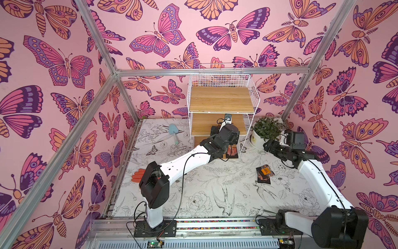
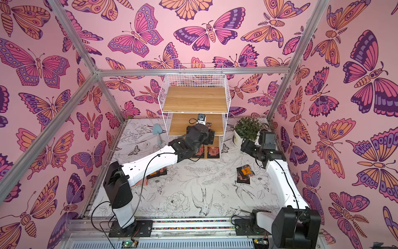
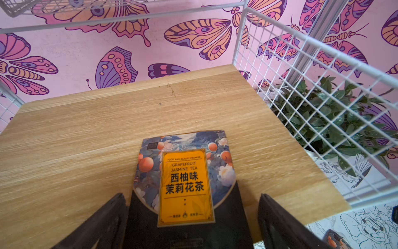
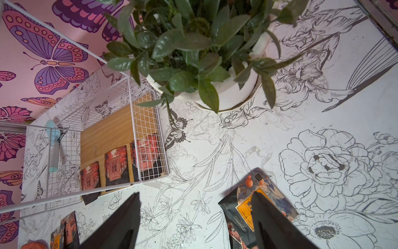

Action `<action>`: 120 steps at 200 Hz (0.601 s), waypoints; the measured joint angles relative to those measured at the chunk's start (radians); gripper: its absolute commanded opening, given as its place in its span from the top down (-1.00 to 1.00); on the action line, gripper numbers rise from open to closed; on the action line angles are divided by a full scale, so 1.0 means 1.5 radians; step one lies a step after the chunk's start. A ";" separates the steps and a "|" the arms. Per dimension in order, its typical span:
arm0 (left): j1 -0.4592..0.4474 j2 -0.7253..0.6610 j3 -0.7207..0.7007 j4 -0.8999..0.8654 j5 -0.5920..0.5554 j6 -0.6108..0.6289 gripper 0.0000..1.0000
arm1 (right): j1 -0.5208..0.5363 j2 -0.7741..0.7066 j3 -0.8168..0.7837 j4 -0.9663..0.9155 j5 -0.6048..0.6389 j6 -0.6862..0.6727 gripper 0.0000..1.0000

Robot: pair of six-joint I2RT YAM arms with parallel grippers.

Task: Remove the tea bags from the shelf
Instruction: Pick up the tea bag from the shelf.

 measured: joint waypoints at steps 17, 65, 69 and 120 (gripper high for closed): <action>0.000 0.000 -0.006 0.012 0.000 0.000 -0.82 | 0.000 0.000 0.000 0.000 0.000 0.000 -0.67; 0.000 0.000 -0.012 0.020 0.000 -0.016 -0.56 | 0.000 0.000 0.000 0.000 0.000 0.000 -0.67; 0.001 0.000 -0.013 0.020 -0.001 -0.017 -0.54 | 0.000 0.000 0.000 0.000 0.000 0.000 -0.67; 0.004 0.000 -0.018 0.024 -0.012 -0.026 -0.21 | -0.001 0.000 0.000 0.000 0.000 0.000 -0.67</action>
